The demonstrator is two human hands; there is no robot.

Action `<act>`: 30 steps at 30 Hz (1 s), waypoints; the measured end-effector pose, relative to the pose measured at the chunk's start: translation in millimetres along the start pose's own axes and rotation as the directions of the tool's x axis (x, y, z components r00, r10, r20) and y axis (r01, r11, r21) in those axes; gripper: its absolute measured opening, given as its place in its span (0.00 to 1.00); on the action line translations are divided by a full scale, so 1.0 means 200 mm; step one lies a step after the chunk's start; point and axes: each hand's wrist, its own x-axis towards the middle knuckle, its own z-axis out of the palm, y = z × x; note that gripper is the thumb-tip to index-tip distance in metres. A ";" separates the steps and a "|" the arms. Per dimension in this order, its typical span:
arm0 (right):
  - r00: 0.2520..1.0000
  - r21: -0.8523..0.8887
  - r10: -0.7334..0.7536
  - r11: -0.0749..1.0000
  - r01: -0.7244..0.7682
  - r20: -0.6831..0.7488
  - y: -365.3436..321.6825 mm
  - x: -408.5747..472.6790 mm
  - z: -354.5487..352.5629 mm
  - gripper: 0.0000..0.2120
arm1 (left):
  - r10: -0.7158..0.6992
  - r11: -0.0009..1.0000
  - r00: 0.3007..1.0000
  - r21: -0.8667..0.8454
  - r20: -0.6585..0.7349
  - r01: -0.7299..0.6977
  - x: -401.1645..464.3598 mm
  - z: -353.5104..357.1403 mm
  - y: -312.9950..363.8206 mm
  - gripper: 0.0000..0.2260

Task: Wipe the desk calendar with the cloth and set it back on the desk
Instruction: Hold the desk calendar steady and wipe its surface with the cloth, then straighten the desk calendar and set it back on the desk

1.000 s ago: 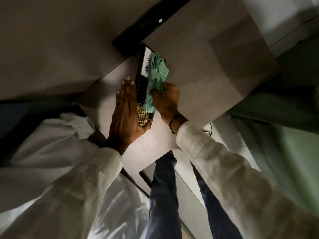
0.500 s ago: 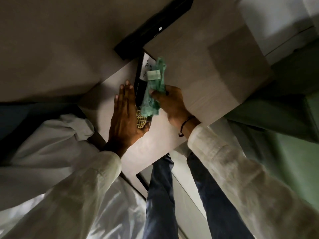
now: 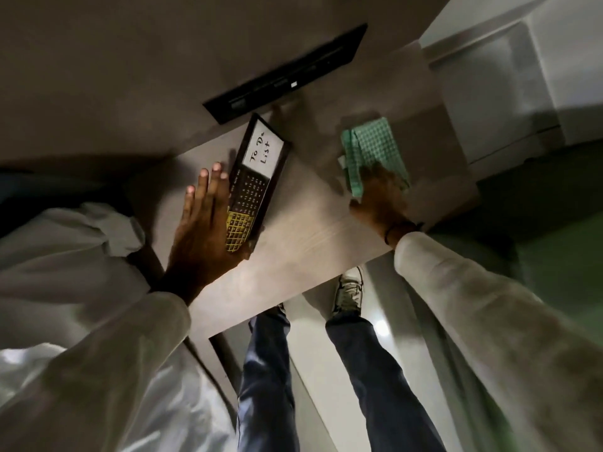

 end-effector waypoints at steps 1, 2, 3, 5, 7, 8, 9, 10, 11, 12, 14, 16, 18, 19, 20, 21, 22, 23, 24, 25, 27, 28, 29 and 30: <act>0.999 -0.027 0.009 1.000 -0.007 0.044 -0.01 0.00 0.02 0.34 | -0.002 1.000 1.000 0.016 0.004 0.002 0.00 -0.01 0.01 0.51; 0.998 -0.023 0.020 1.000 -0.019 0.061 -0.02 0.00 0.02 0.36 | -0.015 0.999 1.000 0.032 0.016 0.014 0.00 -0.02 0.02 0.51; 0.997 -0.003 0.031 1.000 -0.030 0.068 -0.03 0.00 0.02 0.37 | -0.037 0.999 0.999 0.040 0.037 0.036 0.01 -0.04 0.03 0.52; 0.996 0.042 0.043 0.998 -0.046 0.077 -0.06 -0.01 -0.04 0.38 | -0.113 0.994 0.988 0.019 0.108 0.112 0.00 -0.08 0.06 0.53; 0.998 0.137 0.014 0.990 -0.021 0.058 -0.12 -0.02 -0.12 0.37 | -0.203 0.976 0.968 -0.047 0.147 0.212 -0.02 -0.12 0.11 0.55; 0.998 0.196 -0.022 0.981 0.011 0.052 -0.17 -0.02 -0.17 0.35 | -0.246 0.963 0.961 -0.082 0.124 0.258 -0.04 -0.14 0.14 0.54; 0.996 0.251 -0.063 0.967 0.045 0.064 -0.22 -0.01 -0.22 0.33 | -0.293 0.945 0.952 -0.122 0.092 0.303 -0.06 -0.16 0.18 0.52; 0.990 0.310 -0.106 0.948 0.074 0.089 -0.30 0.01 -0.26 0.32 | -0.355 0.918 0.932 -0.163 0.074 0.362 -0.09 -0.17 0.22 0.50; 0.985 0.390 -0.133 0.917 0.080 0.111 -0.37 0.03 -0.31 0.32 | -0.426 0.874 0.901 -0.222 0.078 0.433 -0.11 -0.18 0.27 0.49; 0.981 0.473 -0.140 0.879 0.062 0.131 -0.45 0.07 -0.33 0.32 | -0.513 0.804 0.853 -0.296 0.091 0.515 -0.13 -0.18 0.31 0.48; 0.976 0.568 -0.129 0.823 0.006 0.177 -0.62 0.13 -0.37 0.34 | -0.704 0.560 0.692 -0.472 0.162 0.681 -0.16 -0.17 0.39 0.46; 0.955 0.589 -0.178 0.808 0.004 0.238 -0.73 0.19 -0.36 0.32 | -0.843 0.179 0.446 -0.626 0.300 0.759 -0.14 -0.15 0.44 0.42; 0.937 0.572 -0.210 0.820 0.014 0.279 -0.79 0.21 -0.33 0.26 | -0.833 -0.300 0.188 -0.711 0.520 0.636 -0.09 -0.14 0.46 0.33; 0.932 0.567 -0.209 0.824 0.004 0.296 -0.80 0.22 -0.32 0.28 | -0.763 -0.483 0.136 -0.698 0.631 0.529 -0.07 -0.14 0.45 0.29; 0.930 0.564 -0.196 0.826 -0.013 0.309 -0.80 0.22 -0.31 0.32 | -0.703 -0.581 0.145 -0.680 0.696 0.448 -0.05 -0.14 0.44 0.29; 0.932 0.567 -0.184 0.823 -0.027 0.311 -0.78 0.21 -0.30 0.36 | -0.663 -0.617 0.184 -0.669 0.726 0.414 -0.04 -0.14 0.42 0.31; 0.936 0.573 -0.173 0.819 -0.037 0.308 -0.77 0.20 -0.29 0.37 | -0.647 -0.628 0.217 -0.672 0.731 0.391 -0.04 -0.13 0.40 0.33; 0.940 0.577 -0.154 0.815 -0.053 0.304 -0.75 0.19 -0.28 0.36 | -0.641 -0.630 0.239 -0.678 0.729 0.378 -0.03 -0.14 0.37 0.34; 0.944 0.582 -0.133 0.810 -0.072 0.301 -0.74 0.18 -0.28 0.34 | -0.637 -0.634 0.248 -0.679 0.730 0.370 -0.02 -0.16 0.34 0.35; 0.947 0.584 -0.112 0.807 -0.091 0.302 -0.72 0.17 -0.28 0.34 | -0.638 -0.631 0.256 -0.683 0.727 0.367 -0.01 -0.18 0.31 0.36; 0.948 0.585 -0.073 0.800 -0.131 0.311 -0.66 0.16 -0.29 0.36 | -0.652 -0.597 0.290 -0.711 0.700 0.372 0.01 -0.19 0.25 0.37; 0.949 0.589 -0.054 0.795 -0.147 0.310 -0.64 0.15 -0.29 0.36 | -0.665 -0.564 0.311 -0.730 0.679 0.386 0.02 -0.20 0.22 0.37; 0.951 0.602 -0.035 0.781 -0.167 0.308 -0.62 0.13 -0.28 0.35 | -0.676 -0.533 0.328 -0.745 0.660 0.401 0.04 -0.21 0.18 0.37; 0.951 0.627 -0.018 0.756 -0.190 0.310 -0.60 0.12 -0.28 0.34 | -0.675 -0.514 0.351 -0.755 0.649 0.408 0.05 -0.21 0.15 0.37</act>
